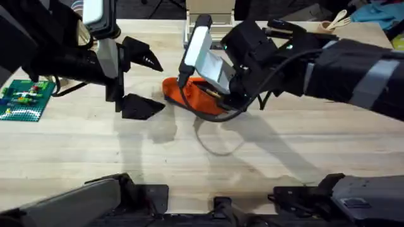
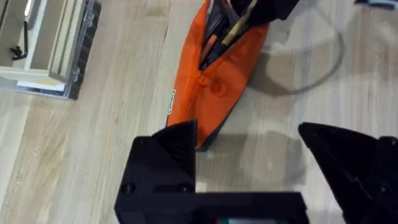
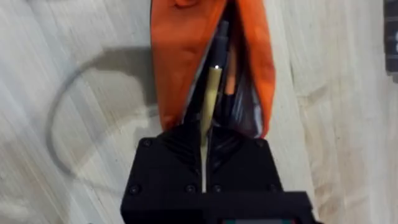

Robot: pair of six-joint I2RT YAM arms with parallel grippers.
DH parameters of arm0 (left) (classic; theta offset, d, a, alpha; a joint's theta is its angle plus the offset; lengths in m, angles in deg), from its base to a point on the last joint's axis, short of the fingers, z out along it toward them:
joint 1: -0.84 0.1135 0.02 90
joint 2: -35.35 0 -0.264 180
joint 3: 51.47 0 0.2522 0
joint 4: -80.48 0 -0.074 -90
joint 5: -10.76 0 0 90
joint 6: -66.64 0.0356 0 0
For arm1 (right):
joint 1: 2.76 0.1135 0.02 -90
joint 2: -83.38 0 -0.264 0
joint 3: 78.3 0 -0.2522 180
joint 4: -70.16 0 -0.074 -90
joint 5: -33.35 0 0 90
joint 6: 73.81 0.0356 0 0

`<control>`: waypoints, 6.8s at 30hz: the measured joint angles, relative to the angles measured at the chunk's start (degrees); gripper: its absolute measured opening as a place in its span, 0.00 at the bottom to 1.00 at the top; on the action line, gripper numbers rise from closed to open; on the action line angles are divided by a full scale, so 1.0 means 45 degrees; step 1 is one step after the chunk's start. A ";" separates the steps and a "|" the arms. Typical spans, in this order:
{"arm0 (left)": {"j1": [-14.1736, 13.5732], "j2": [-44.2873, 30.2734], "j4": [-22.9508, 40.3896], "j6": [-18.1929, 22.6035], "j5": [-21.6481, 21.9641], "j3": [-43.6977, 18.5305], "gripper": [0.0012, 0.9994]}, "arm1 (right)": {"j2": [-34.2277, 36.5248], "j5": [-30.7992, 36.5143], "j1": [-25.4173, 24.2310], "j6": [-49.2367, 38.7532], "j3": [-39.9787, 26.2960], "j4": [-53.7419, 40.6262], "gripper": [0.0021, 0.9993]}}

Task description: Unzip the bag, pick up the pens from the table one at a time and place them inside, then zip the bag closed.

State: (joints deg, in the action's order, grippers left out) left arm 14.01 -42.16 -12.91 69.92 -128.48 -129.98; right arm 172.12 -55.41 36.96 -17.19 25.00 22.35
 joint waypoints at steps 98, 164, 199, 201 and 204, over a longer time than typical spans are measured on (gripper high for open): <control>0.0005 0.0000 -0.1454 0.0000 0.0343 0.0000 0.99 | -0.1044 -0.1324 0.0181 0.4835 -0.0879 -0.1526 1.00; 0.3059 -0.5047 -0.1575 0.2759 -0.1069 0.0000 0.99 | -0.0939 -0.0194 0.3295 1.4637 -0.4167 -0.1241 1.00; 0.3060 -0.5047 -0.1575 0.2759 -0.1073 0.0000 0.99 | 0.2104 0.4786 0.5921 2.2109 -0.4172 -0.0115 1.00; 0.3057 -0.5050 -0.1575 0.2764 -0.1073 0.0000 0.99 | 0.2286 0.5074 0.5921 2.2149 -0.4172 -0.0018 1.00; 0.3057 -0.5047 -0.1575 0.2759 -0.1073 0.0000 0.99 | 0.2425 0.5607 0.5916 2.2211 -0.4172 0.0257 1.00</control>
State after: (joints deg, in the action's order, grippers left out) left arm 27.77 -64.87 -20.00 82.33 -133.31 -129.98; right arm 183.03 -30.18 63.59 82.76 6.23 23.51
